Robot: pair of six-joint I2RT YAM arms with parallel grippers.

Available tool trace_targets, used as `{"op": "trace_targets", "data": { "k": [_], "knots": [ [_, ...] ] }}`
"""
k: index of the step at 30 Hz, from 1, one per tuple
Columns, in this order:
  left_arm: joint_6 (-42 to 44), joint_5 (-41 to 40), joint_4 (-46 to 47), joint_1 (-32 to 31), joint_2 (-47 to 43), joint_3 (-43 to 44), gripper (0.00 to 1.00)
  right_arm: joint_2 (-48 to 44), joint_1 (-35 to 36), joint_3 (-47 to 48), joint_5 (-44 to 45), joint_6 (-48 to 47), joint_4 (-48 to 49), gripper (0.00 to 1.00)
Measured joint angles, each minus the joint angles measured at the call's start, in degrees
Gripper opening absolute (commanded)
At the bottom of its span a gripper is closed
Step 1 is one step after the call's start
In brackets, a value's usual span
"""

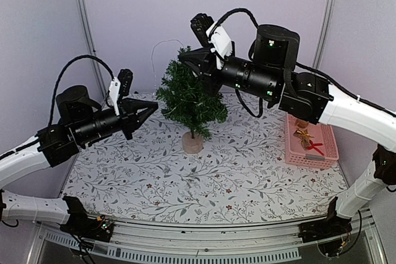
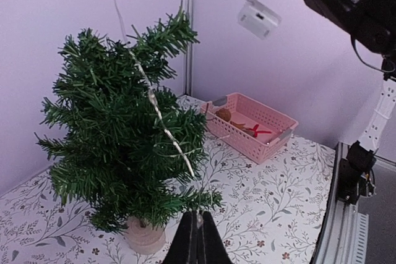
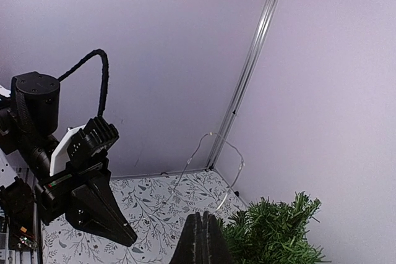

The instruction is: Decorate the small christmas tree

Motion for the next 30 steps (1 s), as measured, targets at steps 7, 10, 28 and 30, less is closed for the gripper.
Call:
{"op": "trace_targets", "data": {
  "k": [7, 10, 28, 30],
  "knots": [
    [0.07, 4.63, -4.72, 0.5, -1.09, 0.46, 0.0, -0.02, -0.48, 1.07, -1.49, -1.6, 0.04, 0.0],
    [-0.17, 3.23, -6.67, 1.25, -2.97, 0.09, 0.0, -0.02, -0.59, 1.18, -1.7, -1.77, 0.04, 0.0],
    [-1.95, -16.65, -0.94, 10.64, 22.49, 9.94, 0.0, 14.86, -11.8, 17.33, 2.19, -5.09, 2.97, 0.0],
    [-2.21, -16.94, -0.15, 11.26, 23.91, 11.32, 0.0, 16.81, -13.77, 19.56, 1.29, -5.03, 3.08, 0.0]
  ]
}}
